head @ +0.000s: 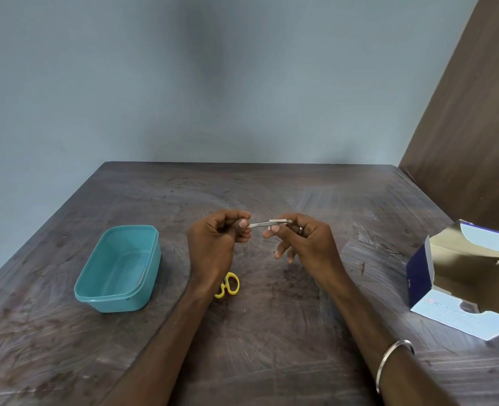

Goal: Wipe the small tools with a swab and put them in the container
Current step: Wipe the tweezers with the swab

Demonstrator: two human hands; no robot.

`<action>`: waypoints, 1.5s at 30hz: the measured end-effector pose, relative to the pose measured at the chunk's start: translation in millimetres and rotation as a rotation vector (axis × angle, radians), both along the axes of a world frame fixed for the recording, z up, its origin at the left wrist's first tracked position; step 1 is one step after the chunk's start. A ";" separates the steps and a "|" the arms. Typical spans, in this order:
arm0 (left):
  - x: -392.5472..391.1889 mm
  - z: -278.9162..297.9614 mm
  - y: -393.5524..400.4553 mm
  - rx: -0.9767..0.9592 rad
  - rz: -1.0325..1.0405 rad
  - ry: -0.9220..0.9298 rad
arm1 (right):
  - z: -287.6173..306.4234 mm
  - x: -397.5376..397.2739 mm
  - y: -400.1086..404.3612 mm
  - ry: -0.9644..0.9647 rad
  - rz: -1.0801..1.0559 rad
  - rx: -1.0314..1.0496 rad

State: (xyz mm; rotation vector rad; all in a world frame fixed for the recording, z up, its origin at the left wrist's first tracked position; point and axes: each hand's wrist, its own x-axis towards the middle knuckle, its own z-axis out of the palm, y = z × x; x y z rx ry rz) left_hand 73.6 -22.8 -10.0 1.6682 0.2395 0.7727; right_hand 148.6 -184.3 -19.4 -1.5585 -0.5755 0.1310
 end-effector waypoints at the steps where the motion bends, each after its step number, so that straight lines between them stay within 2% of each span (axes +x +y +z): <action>1: -0.2 0.0 -0.2 -0.002 -0.002 -0.002 | 0.2 -0.1 -0.2 -0.005 0.004 -0.002; 15: -0.4 -2.2 -1.1 0.077 0.003 -0.028 | -1.7 -2.7 3.6 -0.067 0.045 -0.051; 23: -0.4 -3.1 -12.5 0.095 -0.015 -0.074 | -0.3 -8.7 4.3 0.017 0.063 0.012; 29: 0.2 -6.2 -10.2 0.199 0.021 -0.081 | 0.0 -7.7 2.8 0.017 0.056 0.003; 34: 0.1 -10.0 -8.5 0.387 0.097 -0.124 | -1.6 -8.3 3.9 0.023 0.060 -0.027; 42: 0.8 -6.2 -9.7 0.427 0.071 -0.174 | 0.1 -9.8 5.2 0.070 0.074 -0.030; 45: 0.3 -7.9 -11.0 0.507 0.083 -0.188 | -2.4 -11.7 7.6 0.076 0.095 -0.061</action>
